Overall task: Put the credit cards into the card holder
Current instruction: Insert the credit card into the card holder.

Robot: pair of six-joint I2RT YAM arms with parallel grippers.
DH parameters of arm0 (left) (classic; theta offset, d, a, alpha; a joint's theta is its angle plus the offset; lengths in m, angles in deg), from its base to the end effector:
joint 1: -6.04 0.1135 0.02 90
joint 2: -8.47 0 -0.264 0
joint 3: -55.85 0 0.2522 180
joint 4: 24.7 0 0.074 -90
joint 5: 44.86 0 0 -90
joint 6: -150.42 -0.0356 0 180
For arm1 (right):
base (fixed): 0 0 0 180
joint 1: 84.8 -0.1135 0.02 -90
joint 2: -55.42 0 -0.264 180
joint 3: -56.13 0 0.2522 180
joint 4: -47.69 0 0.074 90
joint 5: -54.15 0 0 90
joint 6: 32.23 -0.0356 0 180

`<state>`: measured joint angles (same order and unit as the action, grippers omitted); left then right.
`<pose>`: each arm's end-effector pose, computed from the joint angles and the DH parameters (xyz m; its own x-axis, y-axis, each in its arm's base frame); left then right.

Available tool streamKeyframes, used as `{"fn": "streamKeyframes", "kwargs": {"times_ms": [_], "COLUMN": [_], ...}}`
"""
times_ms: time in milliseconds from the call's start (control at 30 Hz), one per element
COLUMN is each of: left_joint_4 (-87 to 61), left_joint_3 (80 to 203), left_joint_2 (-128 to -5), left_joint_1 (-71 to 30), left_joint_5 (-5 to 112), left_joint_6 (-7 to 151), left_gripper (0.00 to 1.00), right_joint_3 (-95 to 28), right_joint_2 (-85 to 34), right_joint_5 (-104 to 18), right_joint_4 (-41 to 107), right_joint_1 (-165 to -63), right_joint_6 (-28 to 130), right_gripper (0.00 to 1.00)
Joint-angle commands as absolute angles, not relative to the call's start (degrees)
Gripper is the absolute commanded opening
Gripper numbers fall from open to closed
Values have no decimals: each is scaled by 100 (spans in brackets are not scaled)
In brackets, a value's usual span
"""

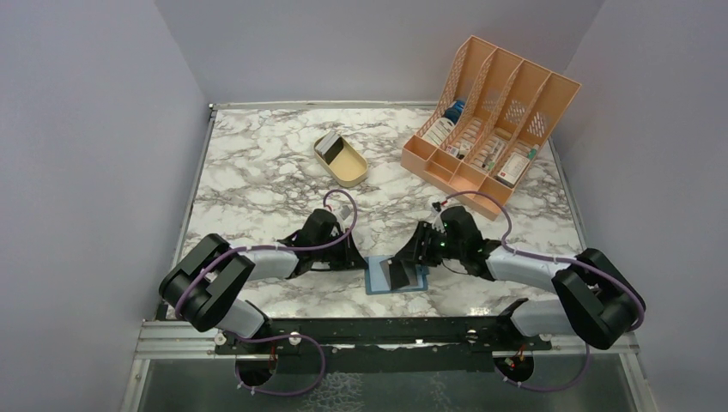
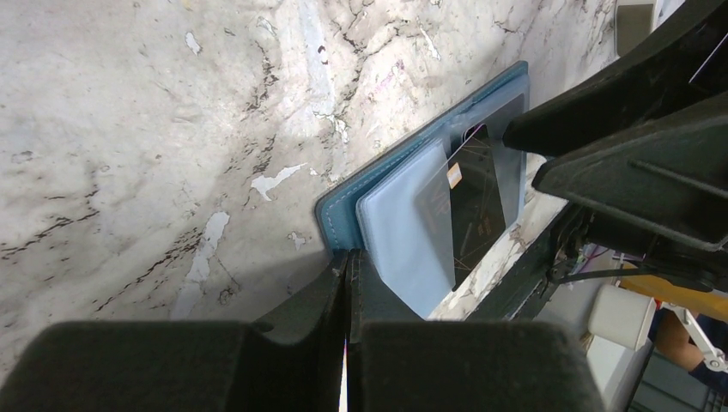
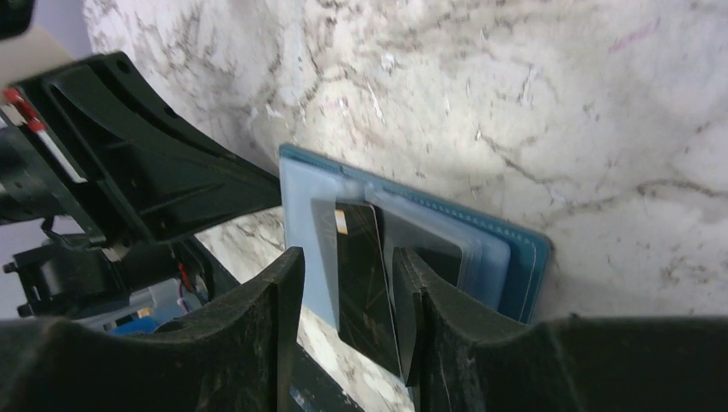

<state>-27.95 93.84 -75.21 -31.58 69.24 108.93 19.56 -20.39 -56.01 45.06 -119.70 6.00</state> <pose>0.1857 -0.1615 0.1236 -0.9503 -0.1309 -0.2825 0.1269 0.6657 -0.7354 0.1821 0.1420 0.1382 -0.9260 0.2531 -0.2801 -0.0326 0.6855 0.7273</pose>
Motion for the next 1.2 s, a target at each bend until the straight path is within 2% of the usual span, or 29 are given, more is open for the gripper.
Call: {"fn": "streamKeyframes", "kwargs": {"times_ms": [0, 367, 867, 1167], "left_joint_4": [-2433, -2498, -2504, -2374], "left_joint_3": [9167, 9113, 8998, 9092], "left_joint_2": [-7492, -7444, -7286, -7068], "left_joint_1": [-3221, -3236, -3263, -3264], "left_joint_5": [6762, 6793, 6768, 6677], "left_joint_6": [10866, 10927, 10995, 11043], "left_gripper": [5, 5, 5, 7], "right_joint_3": [1891, 1658, 1812, 1635], "right_joint_2": [-1798, -1695, -1990, -1517], "right_joint_5": [-5291, -4919, -5084, -4993], "right_joint_4": [3738, 3027, 3845, 2791], "right_joint_1": [-12172, -12591, -12936, -12950], "right_joint_6": [768, 761, 36, 827], "right_gripper": [44, 44, 41, 41]}}
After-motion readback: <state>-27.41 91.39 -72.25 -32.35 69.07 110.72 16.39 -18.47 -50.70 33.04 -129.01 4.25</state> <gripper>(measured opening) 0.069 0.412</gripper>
